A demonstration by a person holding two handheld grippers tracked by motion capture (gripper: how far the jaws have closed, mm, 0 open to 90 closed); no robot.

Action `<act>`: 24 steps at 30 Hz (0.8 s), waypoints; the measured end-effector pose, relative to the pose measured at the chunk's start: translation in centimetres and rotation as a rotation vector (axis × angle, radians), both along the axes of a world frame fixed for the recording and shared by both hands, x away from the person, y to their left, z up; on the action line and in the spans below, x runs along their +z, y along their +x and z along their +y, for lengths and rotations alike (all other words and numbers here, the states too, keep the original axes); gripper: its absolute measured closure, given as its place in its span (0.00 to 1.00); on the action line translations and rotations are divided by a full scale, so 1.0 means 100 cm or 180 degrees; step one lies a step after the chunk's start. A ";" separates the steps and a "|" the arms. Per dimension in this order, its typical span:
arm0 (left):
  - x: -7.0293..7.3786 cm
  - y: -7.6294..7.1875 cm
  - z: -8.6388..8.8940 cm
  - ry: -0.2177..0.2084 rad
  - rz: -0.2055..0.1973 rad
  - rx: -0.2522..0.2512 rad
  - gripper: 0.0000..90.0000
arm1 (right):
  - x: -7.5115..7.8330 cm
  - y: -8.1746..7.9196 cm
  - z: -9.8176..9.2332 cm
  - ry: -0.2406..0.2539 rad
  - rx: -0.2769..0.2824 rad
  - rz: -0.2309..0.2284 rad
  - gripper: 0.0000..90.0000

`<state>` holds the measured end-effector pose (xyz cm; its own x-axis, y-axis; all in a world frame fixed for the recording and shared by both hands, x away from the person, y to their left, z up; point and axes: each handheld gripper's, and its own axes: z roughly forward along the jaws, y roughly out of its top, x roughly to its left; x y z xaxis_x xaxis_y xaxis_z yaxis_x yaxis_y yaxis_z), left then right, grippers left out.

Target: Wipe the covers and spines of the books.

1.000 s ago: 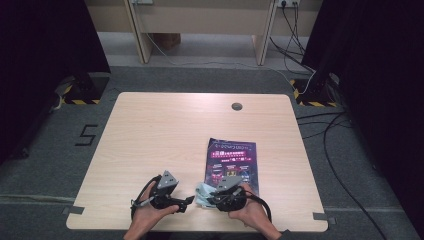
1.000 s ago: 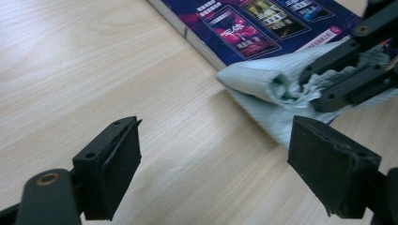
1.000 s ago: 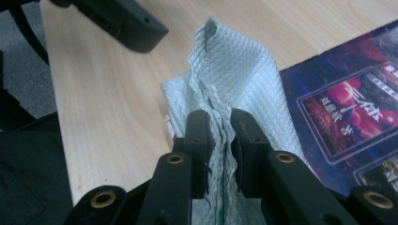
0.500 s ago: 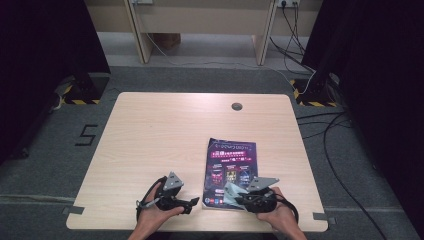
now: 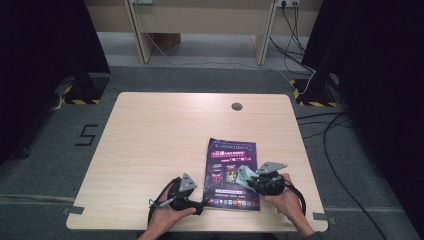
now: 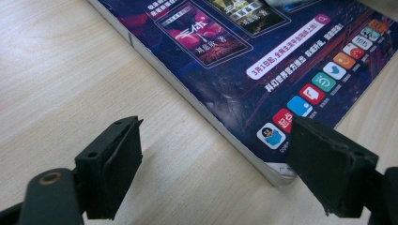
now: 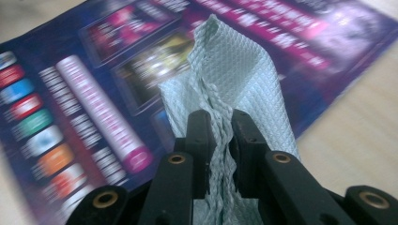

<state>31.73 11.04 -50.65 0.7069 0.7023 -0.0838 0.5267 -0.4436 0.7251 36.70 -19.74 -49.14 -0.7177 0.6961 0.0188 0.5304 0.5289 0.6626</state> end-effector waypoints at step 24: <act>-0.004 0.000 -0.001 0.0089 -0.0053 -0.0028 0.18 | 0.005 0.122 0.036 -0.0500 -0.0657 -0.0123 0.88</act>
